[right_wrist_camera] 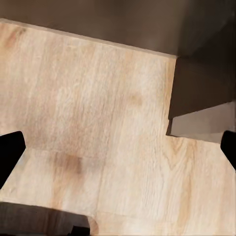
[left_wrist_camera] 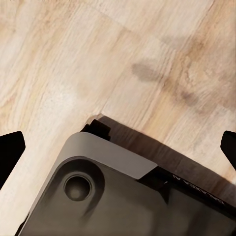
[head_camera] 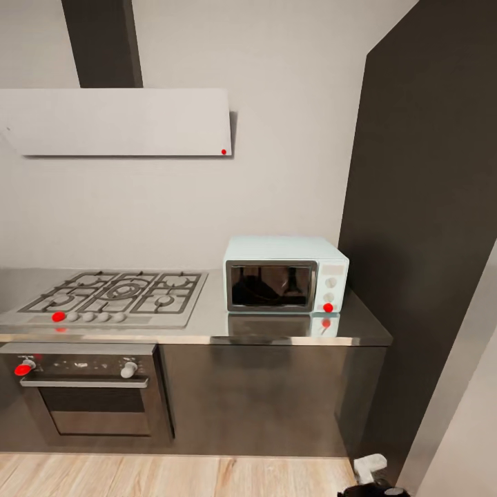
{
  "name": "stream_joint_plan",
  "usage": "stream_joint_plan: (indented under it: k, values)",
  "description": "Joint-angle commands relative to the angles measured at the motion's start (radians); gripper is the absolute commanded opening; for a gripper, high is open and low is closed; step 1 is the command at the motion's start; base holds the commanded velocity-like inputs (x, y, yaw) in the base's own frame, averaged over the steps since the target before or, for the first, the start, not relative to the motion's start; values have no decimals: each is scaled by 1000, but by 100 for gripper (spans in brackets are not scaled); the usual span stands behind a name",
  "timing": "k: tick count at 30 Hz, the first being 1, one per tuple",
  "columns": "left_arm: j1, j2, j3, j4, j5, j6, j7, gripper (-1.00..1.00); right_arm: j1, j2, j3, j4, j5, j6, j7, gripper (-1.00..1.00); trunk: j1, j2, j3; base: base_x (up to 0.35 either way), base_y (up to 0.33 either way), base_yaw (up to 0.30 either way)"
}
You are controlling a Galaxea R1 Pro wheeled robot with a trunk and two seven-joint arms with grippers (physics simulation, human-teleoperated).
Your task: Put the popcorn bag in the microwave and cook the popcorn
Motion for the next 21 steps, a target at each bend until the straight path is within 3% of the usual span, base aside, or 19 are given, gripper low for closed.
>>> stream_joint_plan:
  k: [1, 2, 4, 5, 8, 9, 10, 14, 19, 21]
  values:
    - [-1, 0, -8, 0, 7, -2, 4, 100, -1, 16, -2, -93, 11, 57, 39, 100, 0, -1, -1, 0, 0, 0]
    - [-1, 0, -8, 0, 7, -3, 4, 100, -1, 39, 28, -236, 9, 151, 79, 100, 0, -1, -1, 0, 0, 0]
    - [-1, 0, -8, 0, 7, -3, 4, 100, -1, 55, 85, -368, 5, 245, 103, 100, 0, -1, -1, 0, 0, 0]
    - [-1, 0, -8, 0, 7, -3, 4, 100, 0, 65, 148, -496, -2, 344, 118, 100, 0, -1, -1, 0, 0, 0]
    - [-1, 0, -8, 1, 7, -3, 4, 100, -11, 78, 224, -686, -43, 548, 134, 100, 0, -1, -1, 0, 0, 0]
    - [-1, 0, -8, 0, 6, -3, 4, 100, -117, 80, 245, -753, -76, 689, 137, 100, 0, -1, -1, 0, 0, 0]
    - [-1, 0, -8, 0, 6, -3, 4, 100, -187, 78, 247, -765, -82, 743, 137, 100, 0, -1, -1, 0, 0, 0]
    - [-1, 0, -8, 0, 5, -3, 4, 100, -325, 72, 244, -773, -81, 757, 130, 100, 0, -1, -1, 0, 0, 0]
    - [-1, 0, -8, 0, 4, -3, 4, 100, -438, 71, 242, -773, -77, 757, 119, 100, 0, -1, -1, 0, 0, 0]
    - [-1, 0, -8, 0, 4, -3, 4, 100, -458, 72, 240, -771, -76, 757, 103, 100, 0, -1, -1, 0, 0, 0]
